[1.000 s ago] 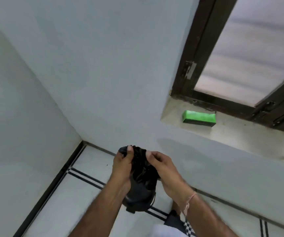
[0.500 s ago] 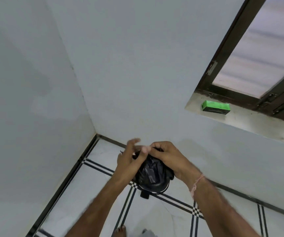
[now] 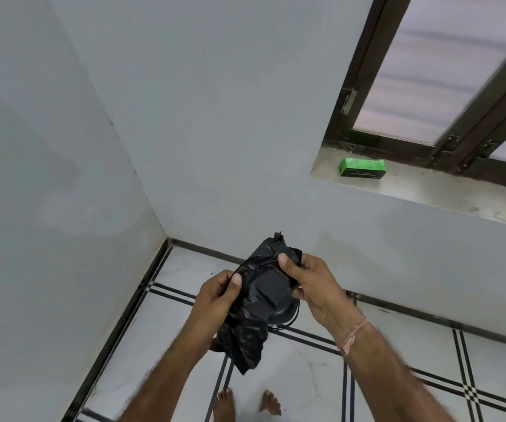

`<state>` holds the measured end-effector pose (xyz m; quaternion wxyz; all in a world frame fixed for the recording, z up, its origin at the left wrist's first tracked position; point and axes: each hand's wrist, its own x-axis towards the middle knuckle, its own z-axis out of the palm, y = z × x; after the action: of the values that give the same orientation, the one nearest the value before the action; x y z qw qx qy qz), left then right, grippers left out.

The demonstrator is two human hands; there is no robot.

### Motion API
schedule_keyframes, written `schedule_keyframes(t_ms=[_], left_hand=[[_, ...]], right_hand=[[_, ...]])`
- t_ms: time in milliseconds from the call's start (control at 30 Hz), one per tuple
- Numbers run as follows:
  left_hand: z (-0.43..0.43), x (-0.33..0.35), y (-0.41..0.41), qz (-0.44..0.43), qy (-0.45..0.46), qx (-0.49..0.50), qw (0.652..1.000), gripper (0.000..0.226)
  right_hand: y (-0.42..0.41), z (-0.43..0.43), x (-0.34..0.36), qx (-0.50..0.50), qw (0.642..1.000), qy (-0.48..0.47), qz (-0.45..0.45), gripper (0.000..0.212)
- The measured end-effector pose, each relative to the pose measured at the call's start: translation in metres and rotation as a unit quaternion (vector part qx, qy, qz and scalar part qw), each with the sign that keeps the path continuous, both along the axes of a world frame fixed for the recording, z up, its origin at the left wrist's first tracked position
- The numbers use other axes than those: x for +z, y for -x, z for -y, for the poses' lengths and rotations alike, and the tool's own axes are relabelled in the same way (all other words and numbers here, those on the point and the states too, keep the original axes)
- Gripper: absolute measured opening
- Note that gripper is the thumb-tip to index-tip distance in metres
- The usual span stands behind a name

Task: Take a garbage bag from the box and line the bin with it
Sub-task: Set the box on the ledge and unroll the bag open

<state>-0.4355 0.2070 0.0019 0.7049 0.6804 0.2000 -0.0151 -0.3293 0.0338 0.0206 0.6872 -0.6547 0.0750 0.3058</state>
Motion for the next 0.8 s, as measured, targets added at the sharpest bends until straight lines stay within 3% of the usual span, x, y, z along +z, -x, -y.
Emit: schedule_keyframes(t_ms=[100, 200, 333, 433, 600, 800], left_hand=[[0.011, 0.009, -0.005, 0.002, 0.042, -0.025, 0.999, 0.043], [0.024, 0.019, -0.018, 0.018, 0.058, 0.036, 0.997, 0.034], [0.034, 0.012, -0.023, 0.037, 0.031, 0.109, 0.993, 0.03], [0.036, 0.002, -0.019, 0.012, 0.016, 0.136, 0.991, 0.027], [0.043, 0.007, -0.022, 0.011, 0.082, 0.11, 0.99, 0.028], [0.047, 0.012, -0.037, -0.02, 0.067, 0.201, 0.977, 0.035]], right_hand=[[0.006, -0.001, 0.004, 0.03, 0.999, -0.026, 0.002, 0.044], [0.008, 0.001, 0.005, 0.055, 0.997, -0.055, -0.011, 0.047], [0.01, 0.002, 0.003, -0.02, 0.991, -0.109, -0.072, 0.042], [0.011, 0.005, -0.002, -0.056, 0.987, -0.12, -0.096, 0.044], [0.011, 0.013, -0.001, -0.041, 0.992, -0.097, -0.074, 0.03], [0.01, 0.011, -0.003, -0.022, 0.991, -0.11, -0.075, 0.042]])
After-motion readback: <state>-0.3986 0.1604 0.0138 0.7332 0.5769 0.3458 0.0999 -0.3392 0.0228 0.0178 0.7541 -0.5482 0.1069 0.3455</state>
